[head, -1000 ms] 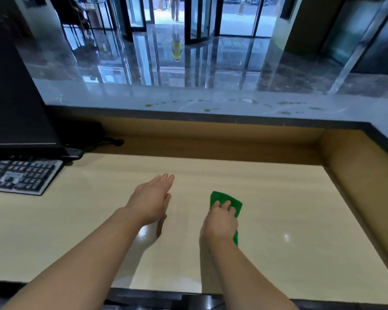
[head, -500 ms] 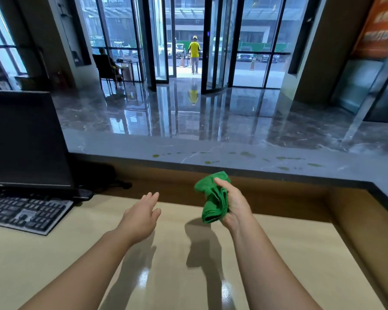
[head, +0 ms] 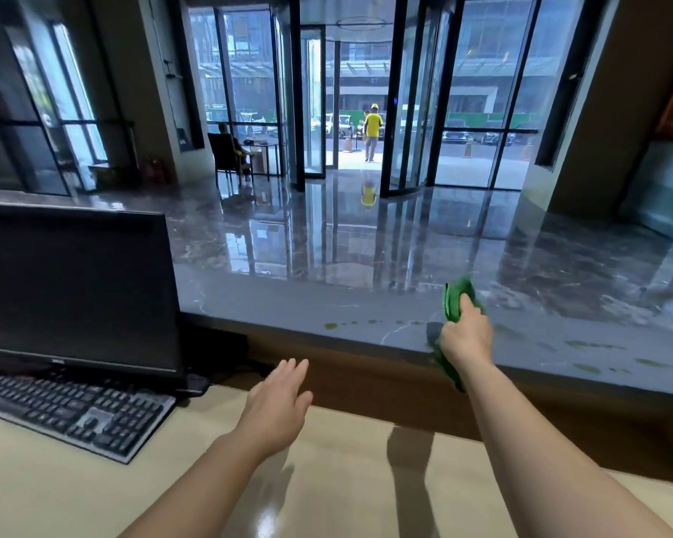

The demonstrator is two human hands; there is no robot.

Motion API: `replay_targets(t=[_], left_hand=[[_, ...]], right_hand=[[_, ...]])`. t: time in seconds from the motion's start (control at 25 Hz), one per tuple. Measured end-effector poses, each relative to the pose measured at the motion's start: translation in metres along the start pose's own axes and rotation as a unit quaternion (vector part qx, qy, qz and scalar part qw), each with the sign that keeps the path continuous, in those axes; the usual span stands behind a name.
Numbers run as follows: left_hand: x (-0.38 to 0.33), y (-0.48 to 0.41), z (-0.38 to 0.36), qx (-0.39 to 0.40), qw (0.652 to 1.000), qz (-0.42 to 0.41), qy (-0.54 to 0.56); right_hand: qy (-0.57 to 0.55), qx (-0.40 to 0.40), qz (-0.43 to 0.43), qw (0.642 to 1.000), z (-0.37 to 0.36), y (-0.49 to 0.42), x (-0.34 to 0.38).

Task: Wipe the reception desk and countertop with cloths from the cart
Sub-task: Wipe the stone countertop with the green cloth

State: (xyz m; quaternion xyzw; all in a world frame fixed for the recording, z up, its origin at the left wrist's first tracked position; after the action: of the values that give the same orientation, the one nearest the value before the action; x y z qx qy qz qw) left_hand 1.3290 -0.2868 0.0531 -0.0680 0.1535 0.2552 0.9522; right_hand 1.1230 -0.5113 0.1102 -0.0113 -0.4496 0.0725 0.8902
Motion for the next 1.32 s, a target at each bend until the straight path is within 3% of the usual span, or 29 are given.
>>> replay_targets(t=[0.08, 0.16, 0.44, 0.68, 0.8, 0.92, 1.12, 1.32], left_hand=[[0.026, -0.009, 0.010, -0.008, 1.000, 0.005, 0.011], [0.049, -0.016, 0.020, -0.020, 1.000, 0.008, 0.009], [0.139, -0.048, 0.049, -0.059, 0.998, 0.016, 0.031], [0.159, -0.069, 0.071, -0.137, 0.989, -0.032, 0.039], [0.148, -0.079, 0.070, -0.126, 0.990, -0.039, 0.051], [0.127, -0.086, 0.067, -0.110, 0.992, -0.051, 0.034], [0.096, -0.089, 0.064, -0.075, 0.996, -0.032, -0.047], [0.096, -0.090, 0.061, -0.055, 0.993, -0.027, -0.103]], right_hand=[[0.160, 0.036, 0.023, 0.986, -0.048, 0.007, 0.010], [0.241, 0.035, 0.043, 0.969, -0.084, 0.018, 0.030], [0.228, 0.111, 0.158, 0.954, -0.242, 0.073, 0.147], [0.240, 0.246, 0.320, 0.883, -0.319, 0.114, 0.212], [0.238, 0.282, 0.335, 0.867, -0.307, 0.109, 0.209], [0.199, 0.290, 0.301, 0.886, -0.274, 0.089, 0.189], [0.182, 0.229, 0.174, 0.940, -0.190, 0.033, 0.117], [0.210, 0.128, 0.061, 0.967, -0.104, -0.011, 0.054]])
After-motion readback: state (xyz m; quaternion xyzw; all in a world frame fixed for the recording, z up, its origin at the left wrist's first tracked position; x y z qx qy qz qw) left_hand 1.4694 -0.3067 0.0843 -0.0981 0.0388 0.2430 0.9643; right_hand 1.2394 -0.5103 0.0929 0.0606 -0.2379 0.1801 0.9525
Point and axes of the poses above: each hand's wrist, its own y-axis away from the middle knuckle, its own z-axis out of the back of the hand, x = y × z, the point moved 8 cm from there along -y, towards the middle knuckle, and after that the axes turned 7 degrees about -y, right-handed, at the moved point
